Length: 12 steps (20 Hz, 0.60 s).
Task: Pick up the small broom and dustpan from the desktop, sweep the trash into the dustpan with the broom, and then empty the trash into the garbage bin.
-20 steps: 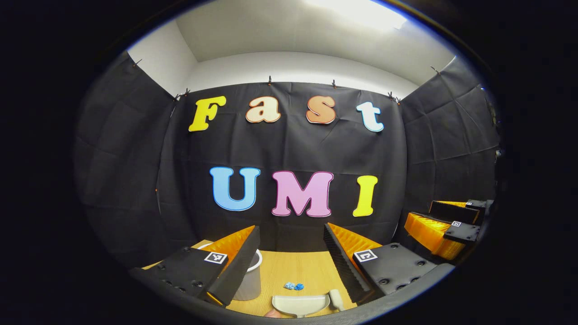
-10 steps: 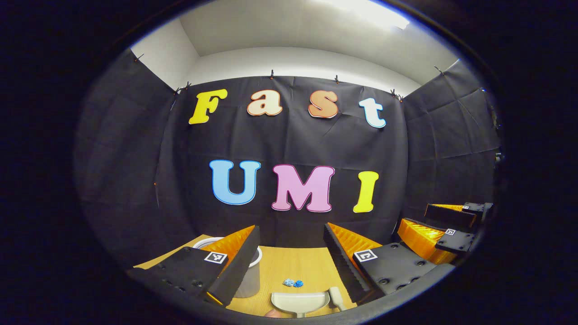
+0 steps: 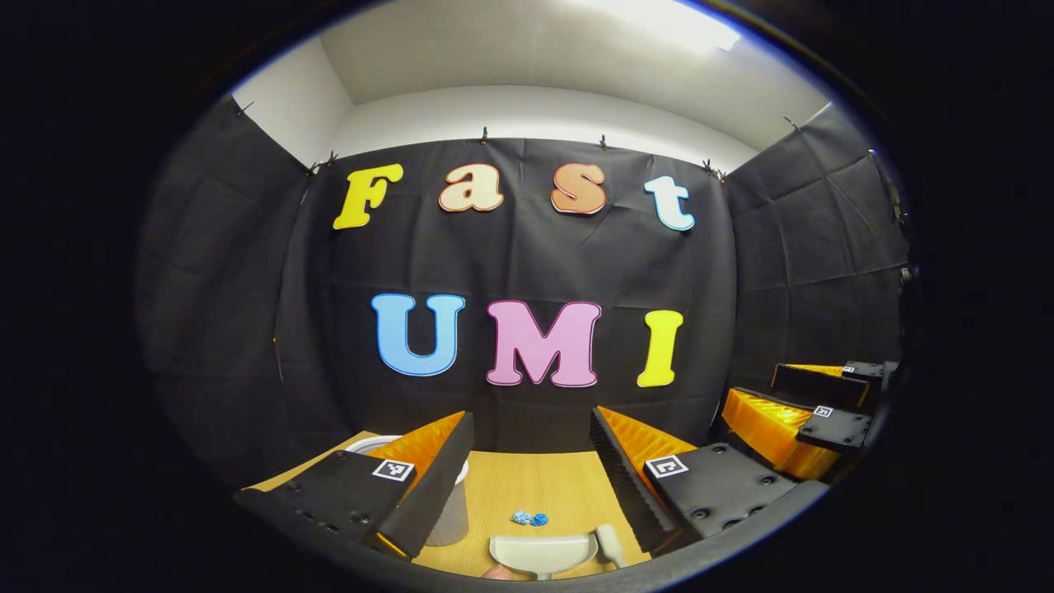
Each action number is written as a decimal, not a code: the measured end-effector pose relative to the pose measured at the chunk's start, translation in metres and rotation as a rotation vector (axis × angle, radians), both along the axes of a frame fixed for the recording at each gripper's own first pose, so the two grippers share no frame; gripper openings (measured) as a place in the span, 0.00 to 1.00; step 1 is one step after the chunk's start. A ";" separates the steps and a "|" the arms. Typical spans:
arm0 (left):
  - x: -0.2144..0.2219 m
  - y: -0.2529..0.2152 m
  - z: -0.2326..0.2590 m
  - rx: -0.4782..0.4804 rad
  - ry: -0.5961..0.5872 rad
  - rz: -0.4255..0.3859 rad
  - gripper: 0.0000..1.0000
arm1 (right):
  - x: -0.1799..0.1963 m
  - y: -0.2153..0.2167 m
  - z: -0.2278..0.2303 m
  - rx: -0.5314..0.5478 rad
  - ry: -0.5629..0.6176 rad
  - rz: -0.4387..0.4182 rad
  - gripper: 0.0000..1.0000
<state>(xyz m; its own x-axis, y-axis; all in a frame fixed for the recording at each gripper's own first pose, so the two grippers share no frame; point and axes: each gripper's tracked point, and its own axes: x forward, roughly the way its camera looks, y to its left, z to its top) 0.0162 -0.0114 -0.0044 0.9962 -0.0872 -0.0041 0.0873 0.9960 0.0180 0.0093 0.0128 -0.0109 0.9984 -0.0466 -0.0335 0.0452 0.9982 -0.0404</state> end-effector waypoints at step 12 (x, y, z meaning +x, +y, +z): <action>-0.006 0.031 -0.021 -0.024 0.019 -0.013 0.82 | 0.007 0.001 -0.008 -0.049 0.011 -0.014 0.98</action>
